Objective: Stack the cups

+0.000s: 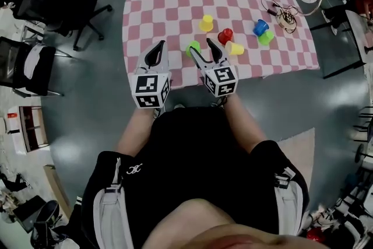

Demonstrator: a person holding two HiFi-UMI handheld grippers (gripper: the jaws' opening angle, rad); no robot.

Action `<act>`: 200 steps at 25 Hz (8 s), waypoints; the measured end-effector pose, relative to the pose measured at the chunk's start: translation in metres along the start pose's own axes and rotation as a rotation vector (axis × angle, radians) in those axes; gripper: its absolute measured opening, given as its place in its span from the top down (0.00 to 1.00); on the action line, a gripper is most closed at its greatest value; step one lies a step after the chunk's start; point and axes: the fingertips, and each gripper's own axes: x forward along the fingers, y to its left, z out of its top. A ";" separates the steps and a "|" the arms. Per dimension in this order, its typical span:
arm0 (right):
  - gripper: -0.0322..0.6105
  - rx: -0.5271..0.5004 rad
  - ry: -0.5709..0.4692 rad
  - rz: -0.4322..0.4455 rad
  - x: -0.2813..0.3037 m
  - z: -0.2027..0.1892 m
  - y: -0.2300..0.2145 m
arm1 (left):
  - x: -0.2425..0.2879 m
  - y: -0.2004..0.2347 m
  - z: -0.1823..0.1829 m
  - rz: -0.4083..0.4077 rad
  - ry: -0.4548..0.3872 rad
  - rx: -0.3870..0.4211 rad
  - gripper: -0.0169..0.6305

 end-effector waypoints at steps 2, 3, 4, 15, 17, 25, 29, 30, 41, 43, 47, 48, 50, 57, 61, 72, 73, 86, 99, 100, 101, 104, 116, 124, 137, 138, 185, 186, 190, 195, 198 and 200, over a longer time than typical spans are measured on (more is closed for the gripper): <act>0.53 -0.006 0.046 0.005 0.005 -0.018 0.001 | -0.003 0.002 -0.002 0.009 0.004 -0.002 0.95; 0.53 -0.007 0.070 0.004 0.007 -0.027 0.001 | -0.004 0.004 -0.003 0.014 0.006 -0.003 0.95; 0.53 -0.007 0.094 0.001 0.010 -0.036 0.000 | -0.005 0.005 -0.004 0.018 0.009 -0.004 0.95; 0.52 0.036 0.296 -0.078 0.052 -0.126 -0.025 | -0.016 0.022 -0.027 0.061 0.061 -0.013 0.95; 0.52 0.039 0.323 -0.092 0.058 -0.135 -0.029 | -0.018 0.026 -0.031 0.073 0.072 -0.016 0.95; 0.57 0.019 0.436 -0.094 0.074 -0.160 -0.036 | -0.022 0.047 -0.037 0.113 0.091 -0.046 0.95; 0.60 -0.007 0.410 -0.067 0.071 -0.152 -0.028 | -0.021 0.051 -0.037 0.115 0.088 -0.057 0.95; 0.61 -0.010 0.403 -0.069 0.070 -0.149 -0.028 | -0.020 0.051 -0.037 0.112 0.088 -0.060 0.95; 0.60 -0.009 0.368 -0.142 0.027 -0.124 -0.041 | 0.003 0.027 -0.035 0.023 0.087 -0.075 0.95; 0.60 -0.004 0.366 -0.166 0.018 -0.124 -0.049 | 0.007 0.020 -0.036 0.002 0.087 -0.078 0.95; 0.60 0.014 0.369 -0.218 0.001 -0.128 -0.067 | 0.019 0.002 -0.037 -0.048 0.093 -0.090 0.95; 0.61 0.019 0.369 -0.232 -0.004 -0.129 -0.072 | 0.022 -0.002 -0.037 -0.060 0.094 -0.090 0.95; 0.61 0.028 0.367 -0.256 -0.011 -0.130 -0.080 | 0.026 -0.010 -0.036 -0.080 0.094 -0.086 0.95; 0.60 0.065 0.371 -0.315 -0.023 -0.148 -0.103 | 0.034 -0.031 -0.035 -0.120 0.096 -0.057 0.95; 0.60 0.090 0.366 -0.336 -0.018 -0.163 -0.112 | 0.035 -0.035 -0.033 -0.123 0.081 -0.037 0.95; 0.58 0.122 0.301 -0.328 -0.017 -0.173 -0.111 | 0.024 -0.021 -0.014 -0.060 -0.015 -0.020 0.95; 0.57 0.119 0.291 -0.326 -0.018 -0.170 -0.110 | 0.024 -0.020 -0.014 -0.059 -0.018 -0.024 0.95; 0.70 0.091 0.090 -0.399 -0.068 -0.084 -0.113 | 0.042 -0.049 -0.010 -0.161 -0.016 -0.038 0.95; 0.95 0.073 -0.081 -0.511 -0.124 -0.005 -0.161 | 0.070 -0.103 -0.004 -0.235 -0.017 -0.023 0.95; 0.95 0.075 -0.080 -0.508 -0.127 -0.005 -0.167 | 0.072 -0.108 -0.002 -0.230 -0.017 -0.024 0.95; 0.95 0.077 -0.077 -0.502 -0.130 -0.006 -0.172 | 0.074 -0.113 -0.001 -0.222 -0.018 -0.027 0.95; 0.95 0.073 -0.077 -0.481 -0.134 -0.003 -0.190 | 0.083 -0.127 0.004 -0.195 -0.016 -0.037 0.95; 0.95 0.053 -0.068 -0.390 -0.156 0.004 -0.290 | 0.133 -0.212 0.009 -0.092 0.005 -0.040 0.95; 0.95 0.044 0.021 -0.328 -0.159 -0.027 -0.337 | 0.153 -0.253 -0.005 -0.021 0.044 -0.062 0.95; 0.72 0.049 0.088 -0.277 -0.154 -0.071 -0.361 | 0.140 -0.262 -0.017 0.074 0.091 -0.052 0.95; 0.68 0.048 0.098 -0.278 -0.152 -0.077 -0.364 | 0.139 -0.262 -0.018 0.080 0.093 -0.049 0.95; 0.64 0.007 0.165 -0.127 -0.132 -0.092 -0.269 | 0.071 -0.188 -0.040 0.201 0.085 -0.121 0.95; 0.64 0.004 0.170 -0.117 -0.133 -0.093 -0.263 | 0.071 -0.186 -0.041 0.199 0.086 -0.124 0.95; 0.64 0.004 0.199 -0.080 -0.135 -0.106 -0.242 | 0.069 -0.184 -0.040 0.187 0.082 -0.131 0.95; 0.64 0.009 0.222 -0.029 -0.133 -0.121 -0.216 | 0.065 -0.183 -0.042 0.182 0.091 -0.124 0.95; 0.64 0.001 0.239 0.007 -0.127 -0.131 -0.200 | 0.058 -0.178 -0.046 0.197 0.100 -0.126 0.95; 0.64 -0.002 0.249 0.027 -0.122 -0.138 -0.192 | 0.052 -0.173 -0.049 0.212 0.105 -0.128 0.95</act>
